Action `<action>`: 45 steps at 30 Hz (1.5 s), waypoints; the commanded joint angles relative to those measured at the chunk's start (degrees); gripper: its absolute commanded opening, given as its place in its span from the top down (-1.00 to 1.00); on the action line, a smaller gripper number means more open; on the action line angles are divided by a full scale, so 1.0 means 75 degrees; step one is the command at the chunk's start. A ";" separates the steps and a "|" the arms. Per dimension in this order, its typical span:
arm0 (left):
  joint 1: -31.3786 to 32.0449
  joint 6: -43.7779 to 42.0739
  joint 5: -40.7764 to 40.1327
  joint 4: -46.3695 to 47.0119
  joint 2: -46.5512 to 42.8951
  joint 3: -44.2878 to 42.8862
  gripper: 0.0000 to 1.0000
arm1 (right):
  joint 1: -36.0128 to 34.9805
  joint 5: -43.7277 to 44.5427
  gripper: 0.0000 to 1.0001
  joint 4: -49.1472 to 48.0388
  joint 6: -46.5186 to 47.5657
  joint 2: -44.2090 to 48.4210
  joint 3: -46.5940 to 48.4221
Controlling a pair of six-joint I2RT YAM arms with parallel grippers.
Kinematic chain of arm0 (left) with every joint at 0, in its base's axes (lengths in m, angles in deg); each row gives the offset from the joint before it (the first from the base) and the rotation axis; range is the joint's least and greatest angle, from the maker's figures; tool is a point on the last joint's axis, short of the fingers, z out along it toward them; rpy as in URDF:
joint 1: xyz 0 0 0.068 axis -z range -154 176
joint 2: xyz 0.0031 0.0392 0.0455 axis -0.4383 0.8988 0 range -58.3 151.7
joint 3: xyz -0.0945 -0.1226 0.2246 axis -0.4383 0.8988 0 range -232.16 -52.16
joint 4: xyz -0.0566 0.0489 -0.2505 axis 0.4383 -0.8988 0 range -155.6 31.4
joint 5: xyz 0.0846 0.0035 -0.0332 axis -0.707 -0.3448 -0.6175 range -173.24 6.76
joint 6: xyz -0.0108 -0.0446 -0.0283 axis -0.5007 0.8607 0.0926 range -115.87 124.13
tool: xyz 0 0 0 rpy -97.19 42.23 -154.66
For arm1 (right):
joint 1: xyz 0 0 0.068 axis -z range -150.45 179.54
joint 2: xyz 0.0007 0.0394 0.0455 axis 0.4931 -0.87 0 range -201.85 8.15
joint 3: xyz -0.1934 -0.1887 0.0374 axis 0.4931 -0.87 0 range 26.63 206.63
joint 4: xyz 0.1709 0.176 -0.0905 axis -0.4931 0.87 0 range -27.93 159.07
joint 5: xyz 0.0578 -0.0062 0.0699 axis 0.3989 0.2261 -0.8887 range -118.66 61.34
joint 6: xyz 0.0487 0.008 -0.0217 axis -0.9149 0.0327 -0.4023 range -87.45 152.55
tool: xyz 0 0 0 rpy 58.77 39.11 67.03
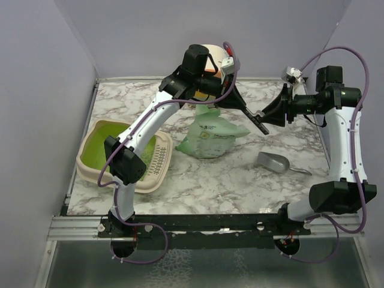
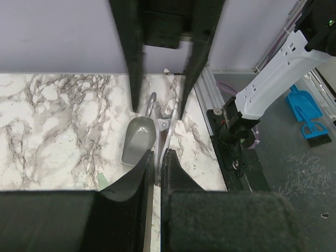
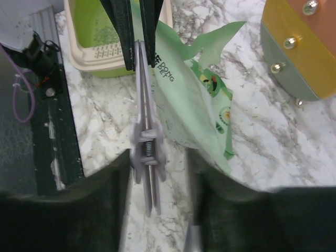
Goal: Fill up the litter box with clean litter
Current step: Pick up the clamp at the center of the board.
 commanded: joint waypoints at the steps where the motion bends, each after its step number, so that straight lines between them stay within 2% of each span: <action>1: 0.0046 0.0075 0.0126 0.0273 -0.0367 0.0047 1.00 | -0.0067 -0.0289 0.81 0.0113 0.0109 -0.0027 -0.0062; 2: 0.0045 0.0077 0.0120 0.0279 -0.0367 0.0049 1.00 | -0.0076 -0.0266 0.97 0.0112 0.0059 -0.0065 -0.0046; 6: 0.0055 0.0093 -0.0051 0.0311 -0.0425 0.0126 1.00 | -0.0082 -0.0179 0.99 0.0102 0.0124 0.0003 -0.0071; 9: 0.0057 -0.0011 -0.0412 0.0402 -0.0599 0.0386 0.23 | -0.0082 -0.0195 0.99 0.0096 0.0077 0.0103 -0.0055; 12: 0.0058 -0.0209 -0.0731 0.0666 -0.0867 0.0835 -0.42 | -0.0082 -0.0085 0.99 0.0011 -0.0056 0.0184 -0.0083; 14: 0.0046 -0.0267 -0.1369 0.0913 -0.1088 0.1188 -0.93 | -0.0082 -0.0024 0.99 0.0019 -0.0053 0.0207 -0.0136; 19: -0.0025 -0.0842 -0.2574 0.1216 -0.1808 0.2155 -0.98 | -0.0082 0.0827 0.99 -0.0451 -0.0097 0.0339 -0.0409; 26: 0.0071 -0.2110 -0.3539 0.0183 -0.2918 0.3519 -0.98 | -0.0079 0.2303 0.99 -0.2530 0.0170 0.1474 -0.1798; 29: 0.0448 -0.2684 -0.4173 -0.0033 -0.3400 0.4270 -0.98 | -0.0082 0.2299 0.99 -0.2616 0.0641 0.1585 -0.2239; 35: 0.1550 -0.3877 -0.6476 -0.0025 -0.3825 0.5319 -0.98 | -0.0090 0.2035 0.99 -0.2548 0.0890 0.1187 -0.2484; 37: 0.1701 -0.4169 -0.6921 -0.0016 -0.3778 0.5448 -0.98 | -0.0094 0.1916 0.99 -0.2486 0.0849 0.1068 -0.2419; 43: 0.1844 -0.5319 -0.9356 0.0321 -0.3517 0.5737 -0.98 | -0.0091 0.1840 0.99 -0.2589 0.0761 0.1073 -0.2500; 45: 0.1848 -0.5601 -0.9664 0.0572 -0.3539 0.5852 -0.98 | -0.0091 0.1803 0.99 -0.2516 0.0846 0.1093 -0.2562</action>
